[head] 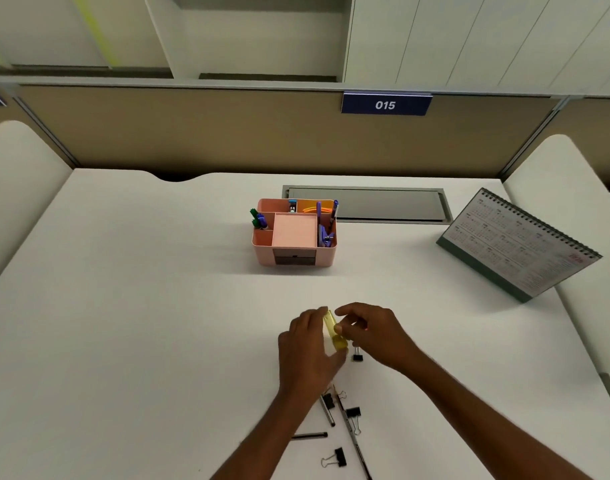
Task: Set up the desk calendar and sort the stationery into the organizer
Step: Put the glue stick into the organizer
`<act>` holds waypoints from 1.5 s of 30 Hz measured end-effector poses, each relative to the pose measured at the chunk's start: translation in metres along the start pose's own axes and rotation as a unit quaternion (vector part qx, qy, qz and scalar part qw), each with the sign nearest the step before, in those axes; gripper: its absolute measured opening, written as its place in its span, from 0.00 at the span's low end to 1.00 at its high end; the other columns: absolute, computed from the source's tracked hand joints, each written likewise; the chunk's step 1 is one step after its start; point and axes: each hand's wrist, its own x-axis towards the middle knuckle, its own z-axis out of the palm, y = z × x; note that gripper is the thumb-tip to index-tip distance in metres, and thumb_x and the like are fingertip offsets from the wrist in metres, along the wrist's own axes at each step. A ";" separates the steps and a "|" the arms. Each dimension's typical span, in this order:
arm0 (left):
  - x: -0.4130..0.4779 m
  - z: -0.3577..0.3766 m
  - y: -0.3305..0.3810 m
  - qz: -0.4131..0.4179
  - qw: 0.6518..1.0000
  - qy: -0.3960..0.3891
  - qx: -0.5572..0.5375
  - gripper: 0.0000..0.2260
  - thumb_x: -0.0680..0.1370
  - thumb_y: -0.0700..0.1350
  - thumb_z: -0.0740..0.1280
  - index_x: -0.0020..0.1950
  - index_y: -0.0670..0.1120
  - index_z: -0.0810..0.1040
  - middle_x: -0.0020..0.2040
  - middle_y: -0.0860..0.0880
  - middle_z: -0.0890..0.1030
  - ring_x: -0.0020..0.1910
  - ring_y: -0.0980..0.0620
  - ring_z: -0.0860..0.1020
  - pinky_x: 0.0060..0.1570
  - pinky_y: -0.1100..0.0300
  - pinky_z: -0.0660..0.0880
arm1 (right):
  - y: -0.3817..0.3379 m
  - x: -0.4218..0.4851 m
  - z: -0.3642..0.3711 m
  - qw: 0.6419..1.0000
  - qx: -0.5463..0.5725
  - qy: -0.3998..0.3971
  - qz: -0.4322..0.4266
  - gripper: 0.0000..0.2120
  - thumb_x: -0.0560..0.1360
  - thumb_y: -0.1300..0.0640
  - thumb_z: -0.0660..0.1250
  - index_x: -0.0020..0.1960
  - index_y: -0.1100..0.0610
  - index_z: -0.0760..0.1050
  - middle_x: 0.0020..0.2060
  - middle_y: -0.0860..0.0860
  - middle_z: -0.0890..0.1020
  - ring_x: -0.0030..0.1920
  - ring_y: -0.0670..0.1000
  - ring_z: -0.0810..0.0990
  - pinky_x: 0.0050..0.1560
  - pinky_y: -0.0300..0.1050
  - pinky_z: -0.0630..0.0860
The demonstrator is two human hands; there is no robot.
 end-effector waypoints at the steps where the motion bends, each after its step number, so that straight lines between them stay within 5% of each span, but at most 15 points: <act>1: 0.005 -0.006 0.000 0.006 1.000 0.001 -0.005 0.35 0.73 0.63 0.72 0.77 0.55 0.66 0.72 0.56 0.73 0.69 0.54 0.72 0.63 0.58 0.70 | -0.005 0.003 0.002 1.000 0.013 0.004 0.010 0.13 0.77 0.54 0.75 0.61 0.52 0.82 0.44 0.45 0.86 0.42 0.45 0.85 0.46 0.46 0.85; 12: 0.073 -0.064 -0.013 0.052 0.996 0.066 -0.035 0.35 0.74 0.56 0.77 0.78 0.49 0.69 0.75 0.49 0.74 0.72 0.49 0.73 0.66 0.57 0.73 | -0.076 0.073 0.012 0.996 0.066 0.059 0.032 0.16 0.74 0.56 0.77 0.60 0.55 0.80 0.49 0.49 0.84 0.48 0.50 0.85 0.51 0.46 0.85; 19: 0.112 -0.082 -0.025 -0.055 0.982 0.107 -0.147 0.31 0.75 0.49 0.77 0.76 0.49 0.71 0.73 0.48 0.77 0.67 0.47 0.78 0.64 0.55 0.76 | -0.117 0.154 0.021 0.989 0.086 0.105 0.058 0.17 0.73 0.54 0.78 0.58 0.56 0.80 0.54 0.50 0.82 0.55 0.52 0.82 0.55 0.47 0.83; 24: 0.133 -0.081 -0.033 -0.104 0.972 0.097 -0.187 0.29 0.77 0.49 0.75 0.76 0.49 0.72 0.70 0.47 0.79 0.64 0.46 0.81 0.64 0.52 0.79 | -0.127 0.199 0.033 0.990 -0.020 0.134 0.039 0.14 0.75 0.52 0.76 0.55 0.60 0.83 0.46 0.52 0.82 0.44 0.48 0.78 0.40 0.34 0.74; 27: 0.141 -0.077 -0.039 -0.131 0.967 0.073 -0.209 0.30 0.77 0.53 0.74 0.77 0.54 0.69 0.67 0.47 0.82 0.56 0.44 0.85 0.55 0.47 0.84 | -0.126 0.217 0.040 0.987 -0.053 0.136 0.062 0.16 0.75 0.50 0.75 0.54 0.62 0.83 0.44 0.53 0.83 0.40 0.48 0.79 0.32 0.32 0.66; 32: 0.146 -0.079 -0.046 -0.161 0.955 0.039 -0.247 0.31 0.78 0.49 0.73 0.79 0.52 0.66 0.65 0.47 0.82 0.40 0.52 0.86 0.44 0.54 0.86 | -0.128 0.232 0.048 0.986 -0.077 0.129 0.071 0.19 0.76 0.49 0.74 0.58 0.62 0.81 0.49 0.55 0.84 0.42 0.50 0.79 0.31 0.33 0.65; 38: 0.150 -0.080 -0.050 -0.156 0.953 0.033 -0.257 0.30 0.79 0.48 0.73 0.79 0.54 0.66 0.66 0.48 0.82 0.38 0.53 0.86 0.43 0.55 0.86 | -0.127 0.242 0.049 0.984 -0.081 0.137 0.085 0.19 0.76 0.47 0.73 0.57 0.61 0.82 0.49 0.55 0.85 0.43 0.50 0.81 0.43 0.40 0.72; 45: 0.150 -0.081 -0.047 -0.162 0.951 0.038 -0.261 0.29 0.79 0.47 0.73 0.79 0.54 0.67 0.66 0.48 0.81 0.38 0.52 0.86 0.42 0.54 0.86 | -0.130 0.246 0.048 0.983 -0.074 0.137 0.095 0.20 0.76 0.46 0.74 0.58 0.61 0.81 0.49 0.55 0.84 0.44 0.50 0.79 0.41 0.38 0.70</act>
